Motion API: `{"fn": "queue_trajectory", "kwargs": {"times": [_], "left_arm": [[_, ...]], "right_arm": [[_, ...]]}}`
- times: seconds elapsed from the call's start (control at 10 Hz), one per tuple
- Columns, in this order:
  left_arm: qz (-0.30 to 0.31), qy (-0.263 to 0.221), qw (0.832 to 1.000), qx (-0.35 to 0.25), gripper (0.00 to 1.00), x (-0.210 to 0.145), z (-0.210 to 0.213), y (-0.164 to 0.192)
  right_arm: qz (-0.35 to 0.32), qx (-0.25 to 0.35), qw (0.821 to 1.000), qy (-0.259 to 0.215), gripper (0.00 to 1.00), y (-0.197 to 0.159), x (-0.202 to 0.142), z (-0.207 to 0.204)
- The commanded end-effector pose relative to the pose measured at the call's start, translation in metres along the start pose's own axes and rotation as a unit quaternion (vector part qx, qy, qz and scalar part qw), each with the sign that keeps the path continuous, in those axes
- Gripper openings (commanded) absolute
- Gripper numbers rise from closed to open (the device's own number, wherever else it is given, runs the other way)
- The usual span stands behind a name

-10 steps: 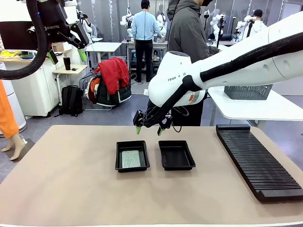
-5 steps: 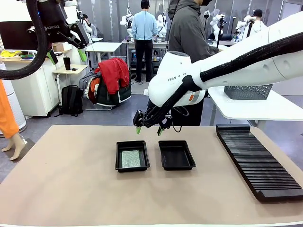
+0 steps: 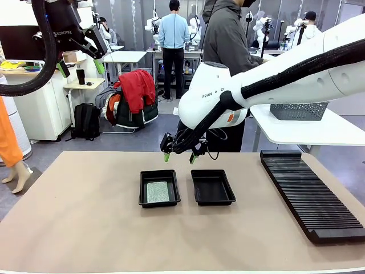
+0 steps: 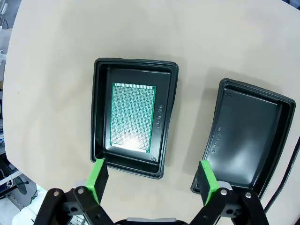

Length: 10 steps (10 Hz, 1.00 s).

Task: Inspect and transfer BCBs to ESD trays.
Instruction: Pick up the ESD tray and place it on the left side of the table.

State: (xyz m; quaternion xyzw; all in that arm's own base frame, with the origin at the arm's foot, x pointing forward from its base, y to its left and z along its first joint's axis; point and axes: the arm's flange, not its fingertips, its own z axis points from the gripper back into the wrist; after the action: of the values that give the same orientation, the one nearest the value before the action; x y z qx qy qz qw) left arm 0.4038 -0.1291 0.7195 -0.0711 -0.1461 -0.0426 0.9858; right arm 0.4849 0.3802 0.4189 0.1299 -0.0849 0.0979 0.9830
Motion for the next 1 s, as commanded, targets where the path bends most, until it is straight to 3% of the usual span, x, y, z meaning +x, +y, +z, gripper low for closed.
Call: {"fn": "queue_trajectory", "kwargs": {"times": [0.0,0.3,0.9], "left_arm": [[0.000,0.000,1.000,0.001,1.00,0.000,0.000,0.001],[0.009,-0.006,1.000,-0.006,1.00,0.000,-0.007,0.000],[0.048,0.021,0.998,-0.016,1.00,-0.009,-0.088,-0.017]], "right_arm": [[0.000,0.000,1.000,0.000,1.00,0.000,0.000,0.000],[0.000,0.046,0.999,0.012,1.00,-0.015,0.003,0.017],[-0.030,0.134,0.990,0.040,1.00,-0.056,0.014,0.058]]}}
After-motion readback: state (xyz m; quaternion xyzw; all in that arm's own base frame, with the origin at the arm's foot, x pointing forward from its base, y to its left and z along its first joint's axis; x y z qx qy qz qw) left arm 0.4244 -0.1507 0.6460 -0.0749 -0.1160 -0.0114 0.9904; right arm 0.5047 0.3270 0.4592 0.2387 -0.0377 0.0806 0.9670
